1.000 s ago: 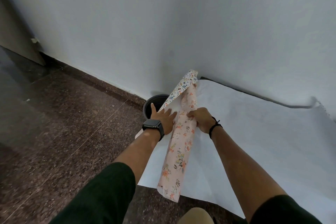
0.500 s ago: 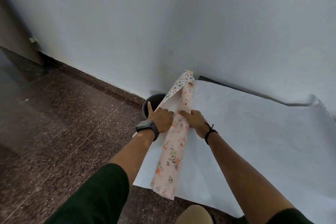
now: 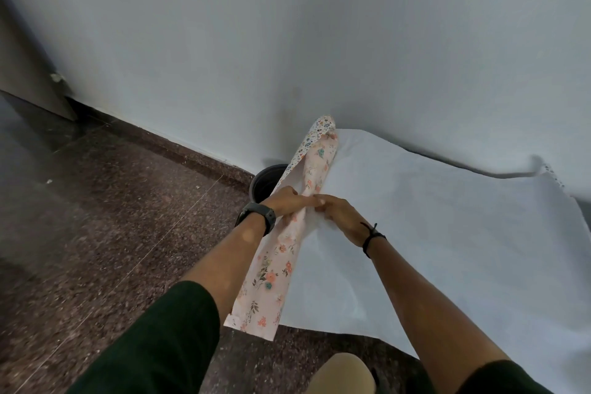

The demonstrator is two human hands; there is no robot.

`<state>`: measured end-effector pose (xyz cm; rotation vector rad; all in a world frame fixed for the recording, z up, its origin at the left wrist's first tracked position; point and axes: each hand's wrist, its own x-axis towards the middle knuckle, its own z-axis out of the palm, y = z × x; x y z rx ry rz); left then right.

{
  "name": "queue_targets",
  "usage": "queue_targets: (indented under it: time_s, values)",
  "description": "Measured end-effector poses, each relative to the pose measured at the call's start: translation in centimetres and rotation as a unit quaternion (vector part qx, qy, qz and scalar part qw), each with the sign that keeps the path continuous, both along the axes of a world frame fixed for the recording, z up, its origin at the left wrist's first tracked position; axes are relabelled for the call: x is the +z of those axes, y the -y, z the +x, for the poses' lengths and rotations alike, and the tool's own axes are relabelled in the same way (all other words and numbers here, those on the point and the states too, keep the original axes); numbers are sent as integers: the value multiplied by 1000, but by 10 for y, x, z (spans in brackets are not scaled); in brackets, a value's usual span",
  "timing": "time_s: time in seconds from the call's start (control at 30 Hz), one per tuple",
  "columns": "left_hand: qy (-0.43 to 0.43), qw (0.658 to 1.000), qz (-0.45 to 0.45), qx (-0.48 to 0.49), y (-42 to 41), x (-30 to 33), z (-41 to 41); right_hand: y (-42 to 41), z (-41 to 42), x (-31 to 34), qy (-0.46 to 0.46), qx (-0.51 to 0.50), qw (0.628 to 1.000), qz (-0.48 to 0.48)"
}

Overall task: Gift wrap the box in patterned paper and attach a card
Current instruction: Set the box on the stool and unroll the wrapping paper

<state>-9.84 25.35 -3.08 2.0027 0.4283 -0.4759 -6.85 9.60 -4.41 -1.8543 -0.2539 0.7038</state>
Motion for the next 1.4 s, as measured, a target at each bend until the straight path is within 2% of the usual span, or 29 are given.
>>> queue_targets:
  time_s: [0.3, 0.93, 1.1, 1.23, 1.33, 1.4]
  values:
    - [-22, 999, -15, 42, -4, 2, 3, -5, 7, -9, 153, 14, 973, -173]
    - [-21, 997, -29, 68, -10, 8, 12, -6, 3, -9, 163, -6, 967, -198]
    - [-8, 998, -13, 62, -20, 5, 15, -7, 2, -10, 167, -2, 964, -206]
    - [-15, 997, 14, 76, -43, 28, 7, -7, 4, -8, 145, 3, 967, -208]
    - [-16, 999, -8, 33, -40, 41, -3, -9, 6, -6, 146, 18, 962, -231]
    - [-25, 999, -19, -5, -35, 40, -4, -10, 7, -4, 116, 2, 972, -205]
